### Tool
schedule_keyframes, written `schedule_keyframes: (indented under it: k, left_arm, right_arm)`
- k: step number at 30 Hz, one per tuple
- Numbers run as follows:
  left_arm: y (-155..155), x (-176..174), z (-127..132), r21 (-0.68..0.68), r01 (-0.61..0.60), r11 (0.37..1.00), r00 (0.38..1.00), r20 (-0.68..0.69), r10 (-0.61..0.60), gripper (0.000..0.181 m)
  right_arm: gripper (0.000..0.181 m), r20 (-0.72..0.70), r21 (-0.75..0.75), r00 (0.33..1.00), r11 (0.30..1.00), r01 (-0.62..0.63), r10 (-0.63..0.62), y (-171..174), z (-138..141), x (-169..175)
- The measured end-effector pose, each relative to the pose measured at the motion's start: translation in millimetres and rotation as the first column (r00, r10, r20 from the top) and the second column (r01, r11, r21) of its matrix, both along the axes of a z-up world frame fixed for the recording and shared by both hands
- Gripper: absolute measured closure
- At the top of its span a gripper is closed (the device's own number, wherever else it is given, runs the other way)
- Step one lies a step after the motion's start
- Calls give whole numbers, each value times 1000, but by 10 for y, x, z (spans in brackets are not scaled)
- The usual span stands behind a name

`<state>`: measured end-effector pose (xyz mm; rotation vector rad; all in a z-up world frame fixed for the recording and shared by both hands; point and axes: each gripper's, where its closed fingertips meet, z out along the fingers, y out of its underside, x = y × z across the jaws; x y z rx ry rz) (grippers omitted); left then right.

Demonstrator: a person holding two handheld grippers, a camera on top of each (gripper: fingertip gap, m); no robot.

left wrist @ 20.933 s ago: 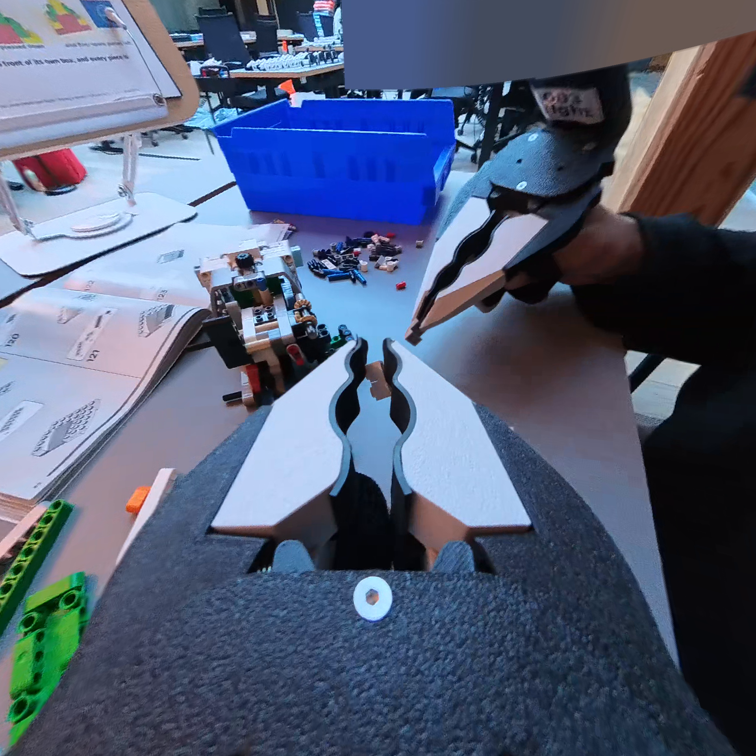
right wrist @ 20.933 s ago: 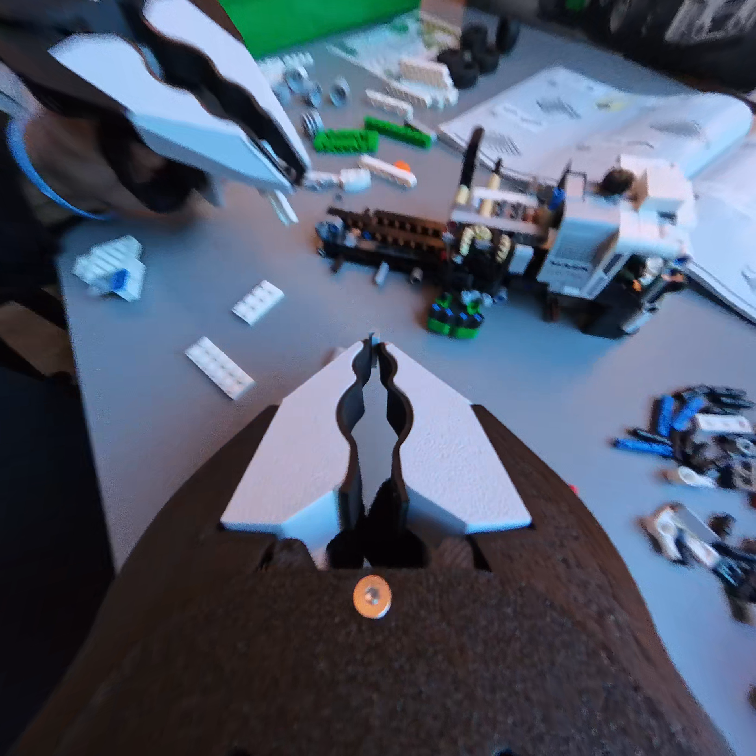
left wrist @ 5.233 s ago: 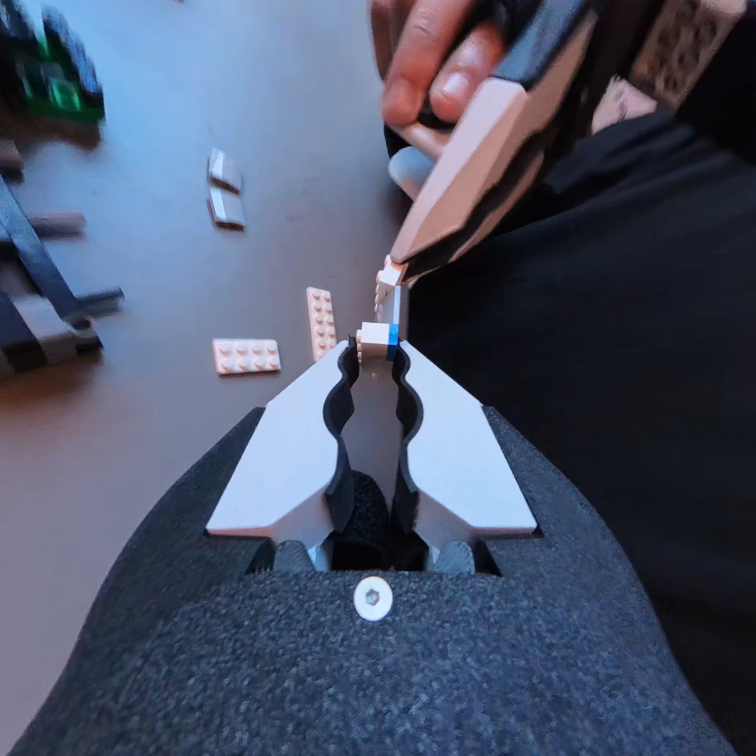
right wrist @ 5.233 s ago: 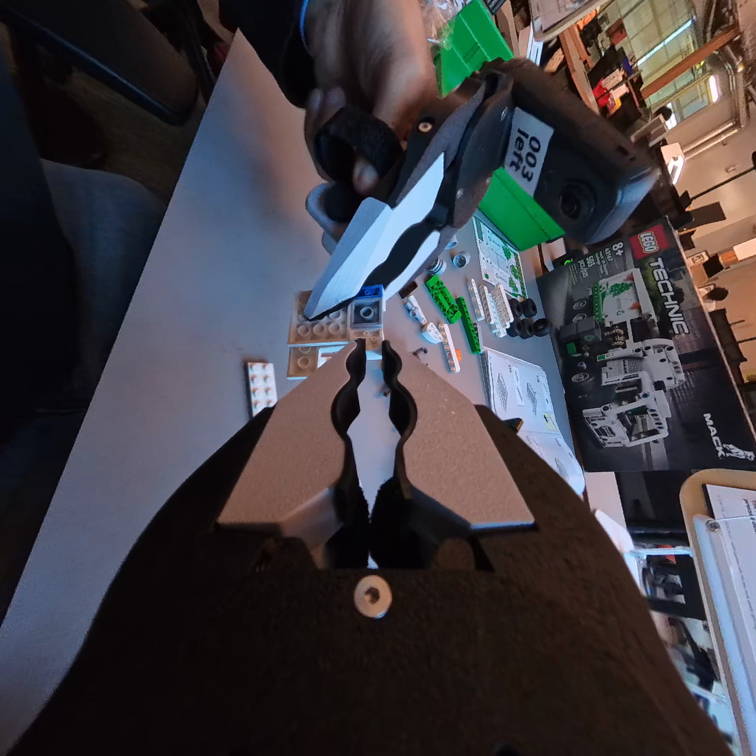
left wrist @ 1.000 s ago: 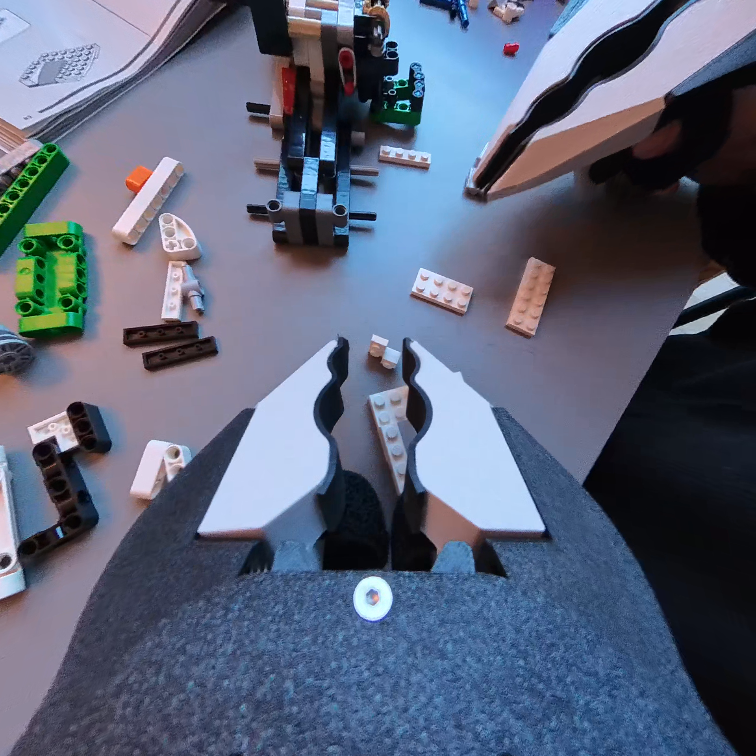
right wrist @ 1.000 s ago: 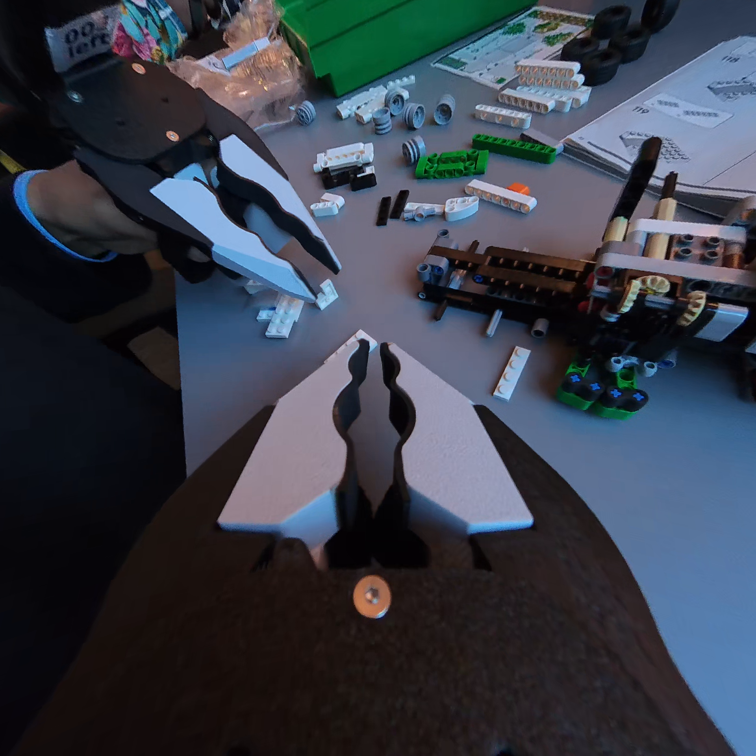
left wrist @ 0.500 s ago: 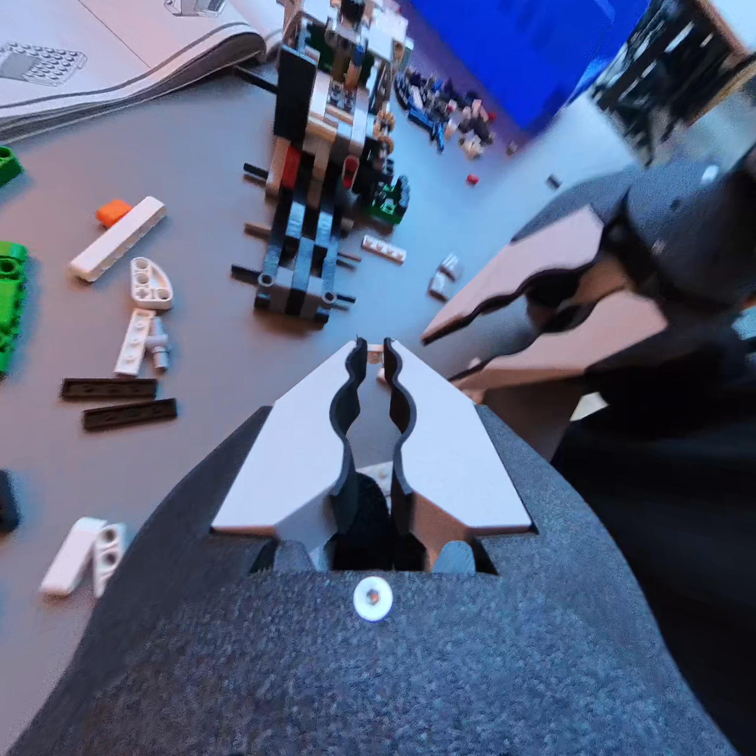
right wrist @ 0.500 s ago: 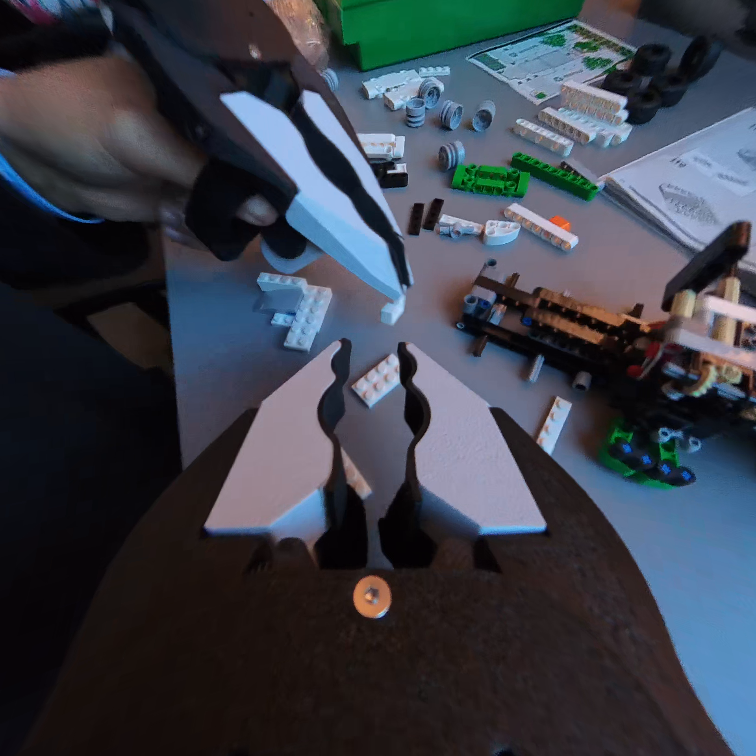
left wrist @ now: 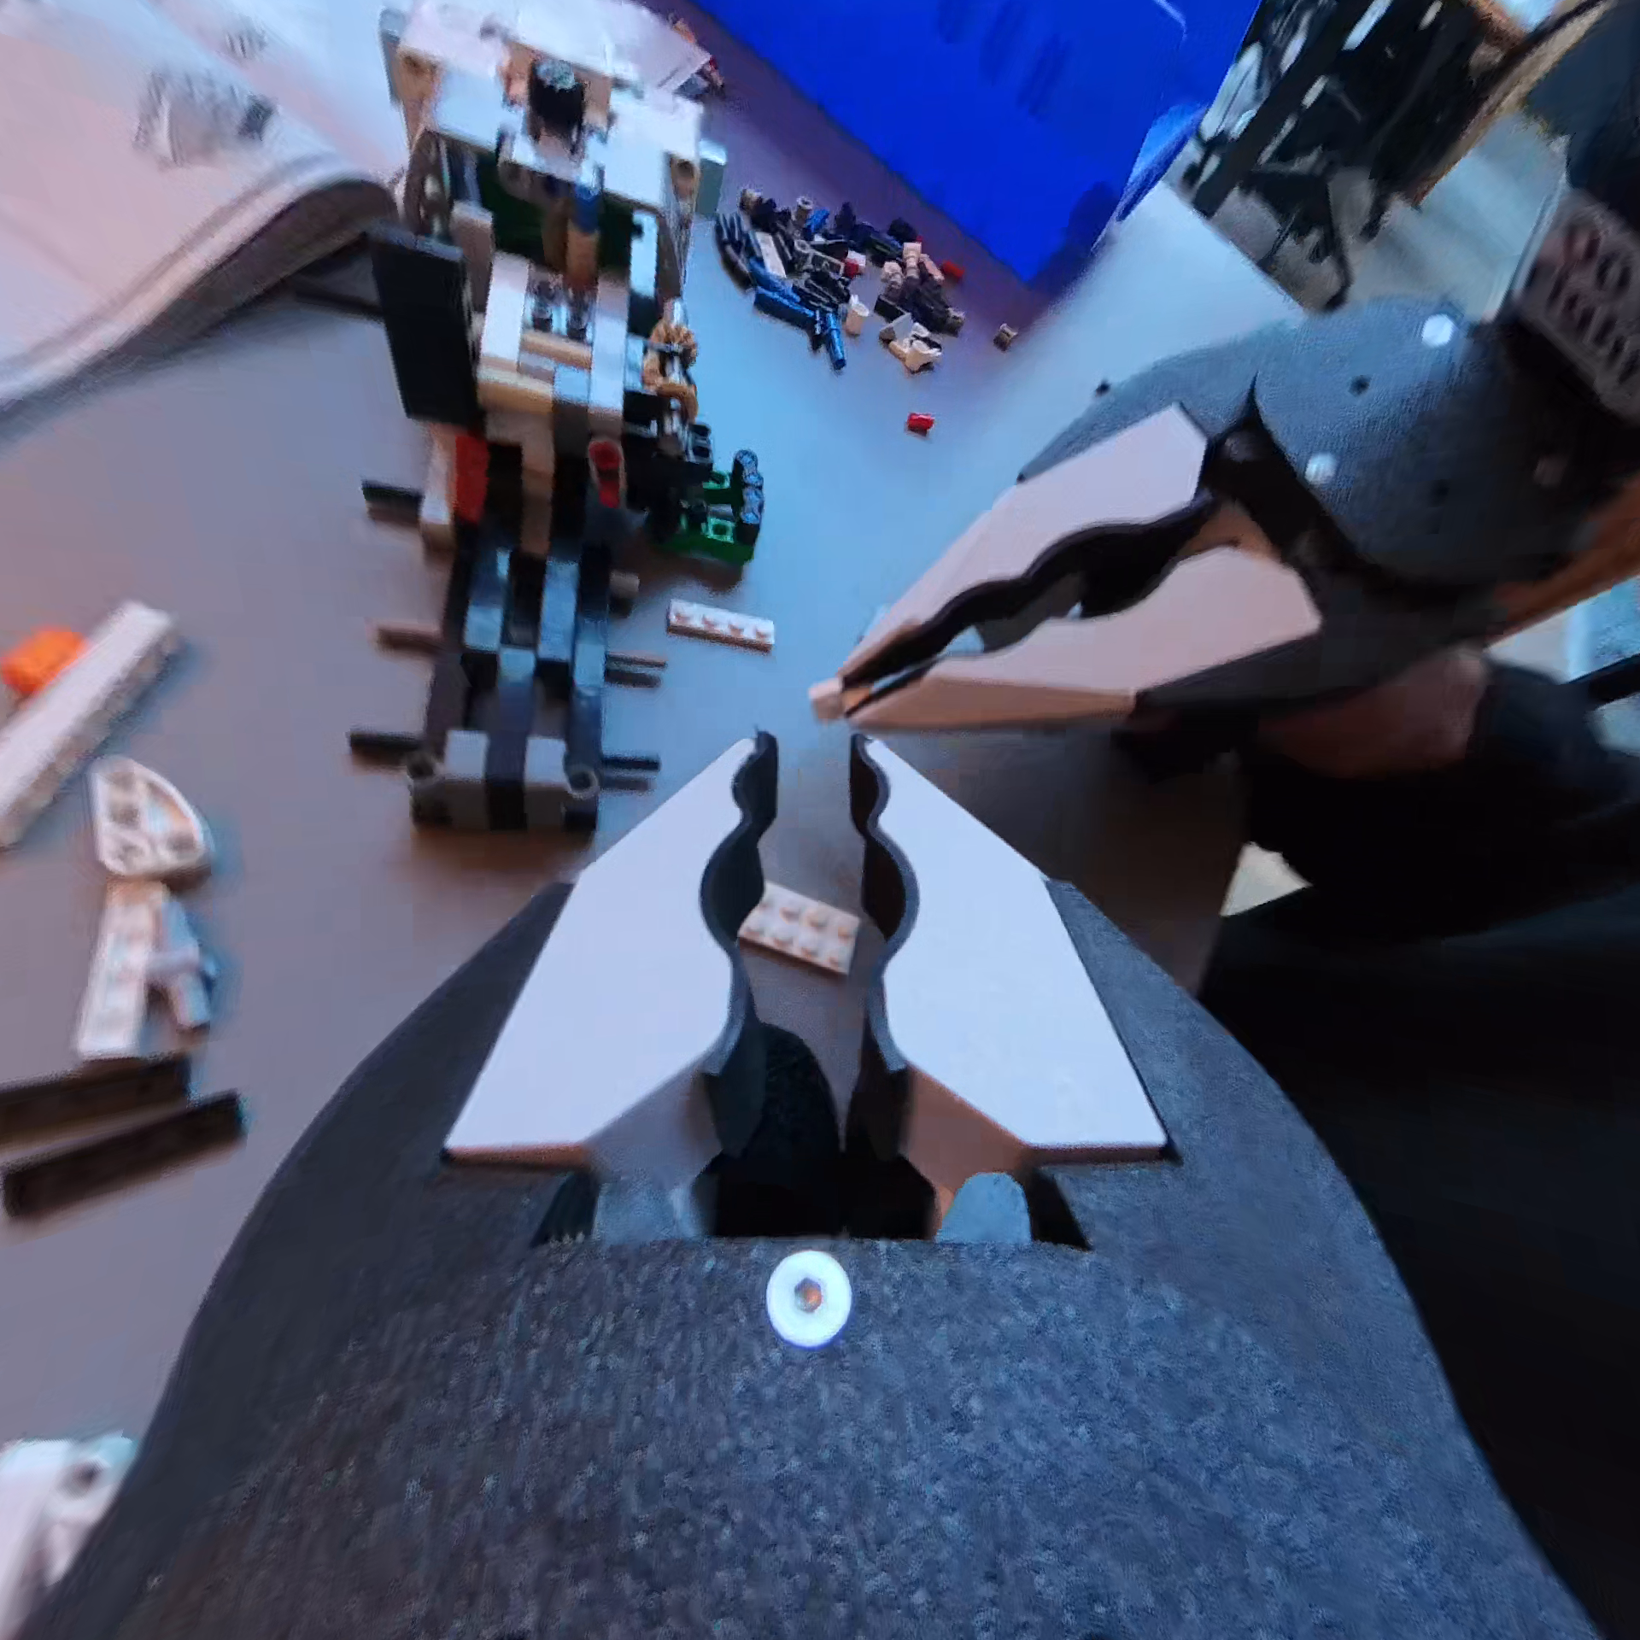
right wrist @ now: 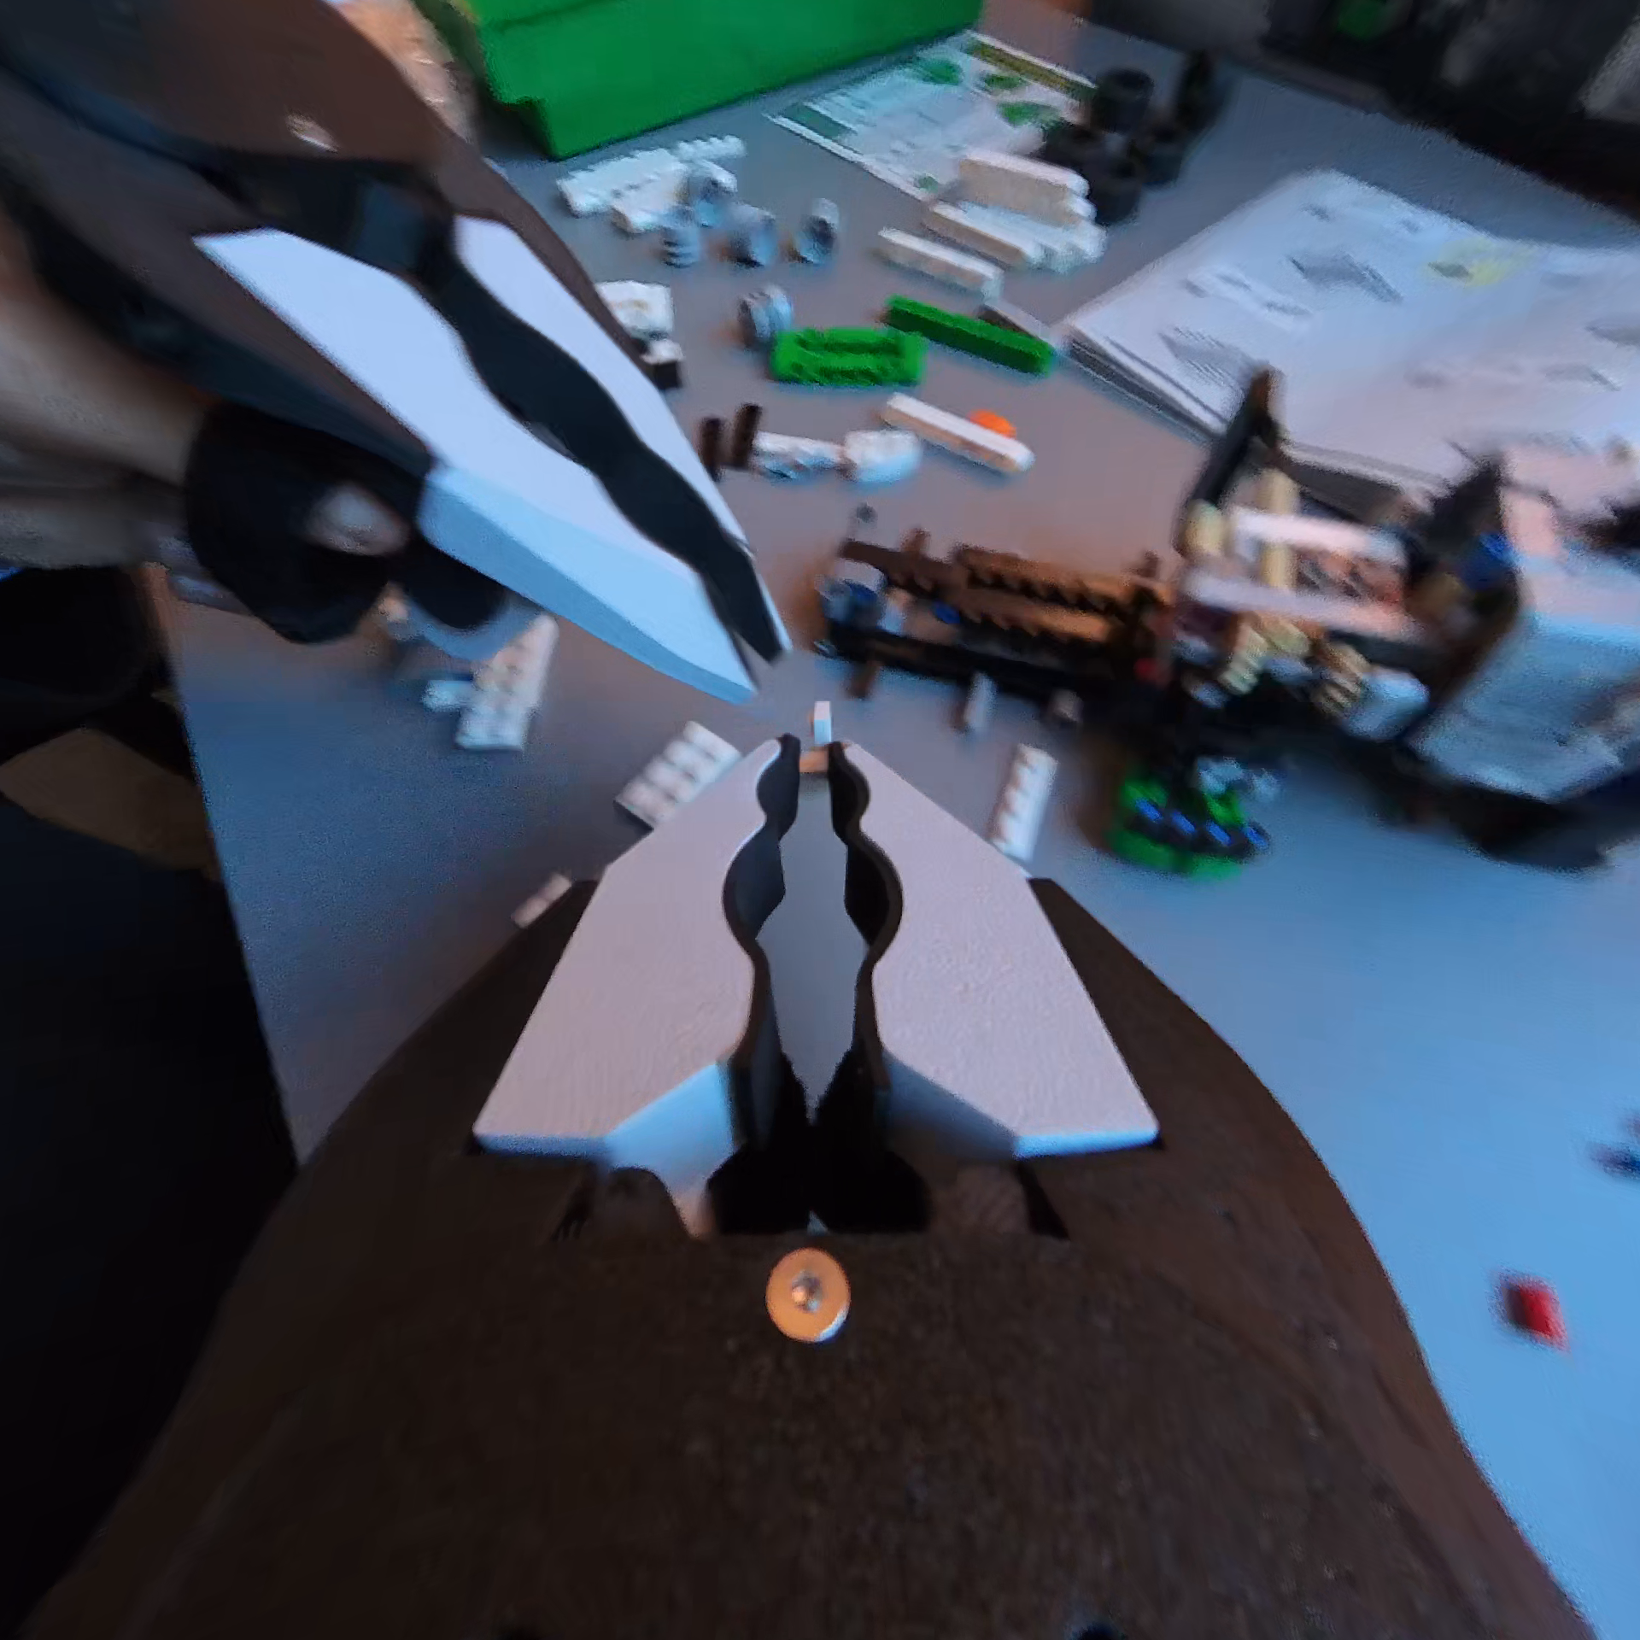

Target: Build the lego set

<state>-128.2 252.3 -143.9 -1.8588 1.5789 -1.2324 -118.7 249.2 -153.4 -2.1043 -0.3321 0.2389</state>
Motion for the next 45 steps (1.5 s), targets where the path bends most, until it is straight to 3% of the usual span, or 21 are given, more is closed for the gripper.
schedule_keyframes:
  k: [3,6,9,13,19,24,27,30,36,40,45]
  left_arm:
    - [61,163,-134,222,74,972,995,-76,-59,152]
    - [85,377,-260,374,122,920,987,-141,-74,149]
    - [32,526,-349,373,152,915,978,-189,-85,146]
    - [96,650,-372,353,100,930,978,-206,-27,146]
    - [105,641,-466,333,102,938,965,-263,-12,147]
    - [118,643,-467,322,94,942,966,-259,-8,150]
    - [97,605,-465,345,150,926,965,-256,-61,150]
    - [73,536,-364,434,215,875,969,-203,-137,150]
    - [-213,387,196,630,298,717,921,9,-390,151]
    - [-293,282,252,695,356,625,873,-8,-488,150]
    - [-333,200,230,759,387,523,838,-54,-542,151]
  right_arm:
    - [176,-124,-17,987,995,101,-103,-141,-27,432]
    - [176,-313,45,945,992,115,-96,-231,136,606]
    - [176,-370,81,926,990,119,-82,-282,231,685]
    - [176,-422,118,906,988,97,-39,-334,292,679]
    - [176,-502,183,865,980,81,22,-402,422,689]
    - [176,-574,148,819,984,97,6,-386,401,753]
    - [176,-603,102,798,991,90,-11,-368,344,758]
    - [176,-642,31,766,998,57,-24,-358,266,732]
    - [176,-700,-76,714,994,-76,1,-330,175,504]
    - [176,-812,-100,581,966,-239,60,-345,237,181]
    - [176,-832,-86,547,955,-284,88,-338,279,39]
